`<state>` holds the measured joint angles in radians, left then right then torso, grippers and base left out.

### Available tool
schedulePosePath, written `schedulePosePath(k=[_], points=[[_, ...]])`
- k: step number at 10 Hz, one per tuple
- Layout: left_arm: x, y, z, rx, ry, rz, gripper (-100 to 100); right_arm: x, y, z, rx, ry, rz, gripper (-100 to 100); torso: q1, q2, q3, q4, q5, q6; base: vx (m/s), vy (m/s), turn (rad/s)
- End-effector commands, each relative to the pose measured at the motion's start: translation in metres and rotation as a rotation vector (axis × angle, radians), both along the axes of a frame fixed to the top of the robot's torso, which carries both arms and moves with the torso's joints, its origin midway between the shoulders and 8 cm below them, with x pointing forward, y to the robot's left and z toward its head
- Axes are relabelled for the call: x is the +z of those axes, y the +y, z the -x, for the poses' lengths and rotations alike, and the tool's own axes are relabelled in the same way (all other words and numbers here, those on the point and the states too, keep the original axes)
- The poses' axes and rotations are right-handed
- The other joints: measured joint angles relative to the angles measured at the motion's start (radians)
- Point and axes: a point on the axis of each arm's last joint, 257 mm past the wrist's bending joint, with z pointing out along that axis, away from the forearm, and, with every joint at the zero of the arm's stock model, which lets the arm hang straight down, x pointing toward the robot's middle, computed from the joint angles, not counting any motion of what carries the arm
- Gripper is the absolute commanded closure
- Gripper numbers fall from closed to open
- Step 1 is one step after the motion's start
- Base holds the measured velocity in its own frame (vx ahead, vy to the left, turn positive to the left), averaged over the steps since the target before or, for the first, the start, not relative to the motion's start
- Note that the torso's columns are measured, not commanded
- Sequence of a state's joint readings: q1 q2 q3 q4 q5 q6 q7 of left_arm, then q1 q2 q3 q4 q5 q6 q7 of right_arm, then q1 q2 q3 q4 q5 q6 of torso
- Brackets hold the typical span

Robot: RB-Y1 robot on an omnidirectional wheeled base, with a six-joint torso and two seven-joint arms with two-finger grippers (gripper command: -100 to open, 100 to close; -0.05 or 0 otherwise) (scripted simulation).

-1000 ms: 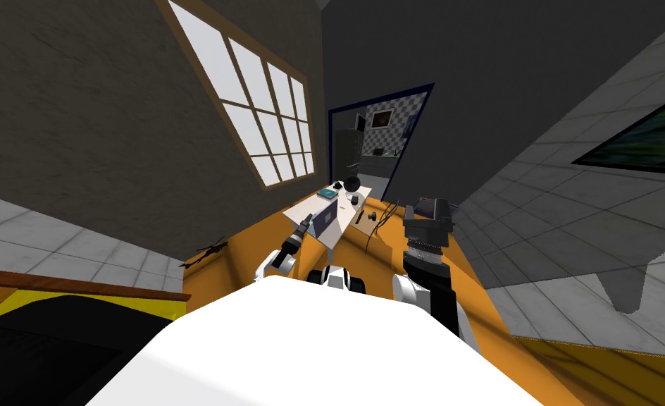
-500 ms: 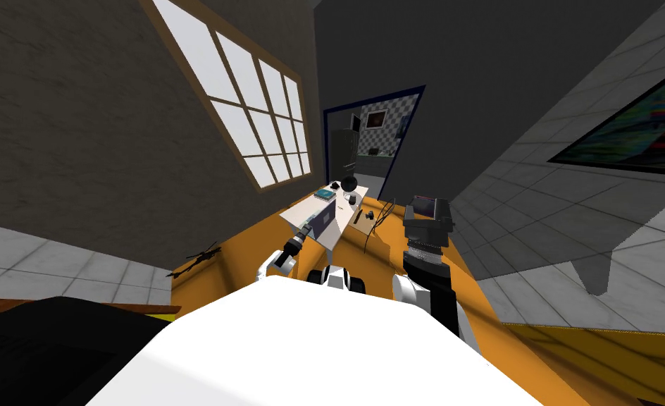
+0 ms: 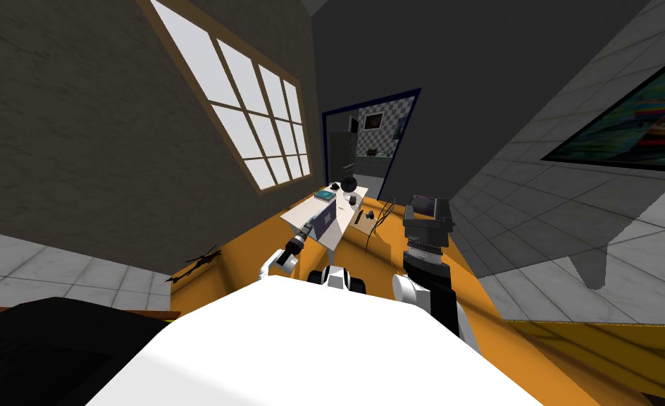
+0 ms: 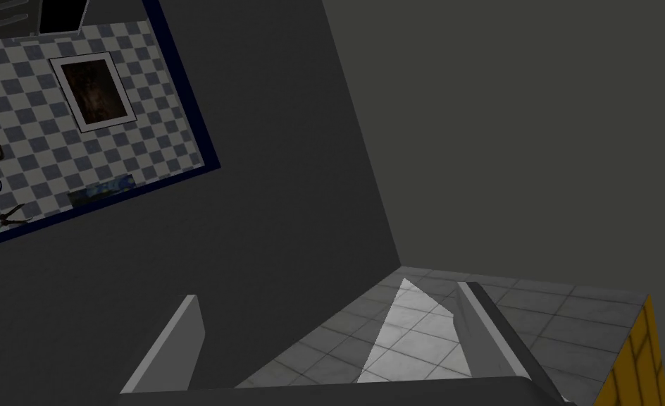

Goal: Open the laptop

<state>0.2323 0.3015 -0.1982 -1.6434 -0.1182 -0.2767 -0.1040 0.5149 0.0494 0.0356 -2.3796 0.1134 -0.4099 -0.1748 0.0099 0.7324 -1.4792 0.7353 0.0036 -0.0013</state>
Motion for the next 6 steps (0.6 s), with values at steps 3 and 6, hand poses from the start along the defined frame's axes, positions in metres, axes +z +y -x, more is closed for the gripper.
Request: schedulePosePath(k=[3, 6], points=[[-0.011, -0.007, -0.011, 0.023, 0.084, 0.174, 100, 0.0, 0.0, 0.0, 0.0, 0.0, 0.0, 0, -0.004, -0.002, -0.001, -0.003, -0.001, -0.001, 0.006, 0.131, -0.034], [-0.016, -0.016, -0.018, 0.031, 0.131, 0.284, 100, 0.0, 0.0, 0.0, 0.0, 0.0, 0.0, 0, -0.008, 0.001, 0.0, -0.001, -0.002, 0.0, 0.003, 0.12, -0.03]])
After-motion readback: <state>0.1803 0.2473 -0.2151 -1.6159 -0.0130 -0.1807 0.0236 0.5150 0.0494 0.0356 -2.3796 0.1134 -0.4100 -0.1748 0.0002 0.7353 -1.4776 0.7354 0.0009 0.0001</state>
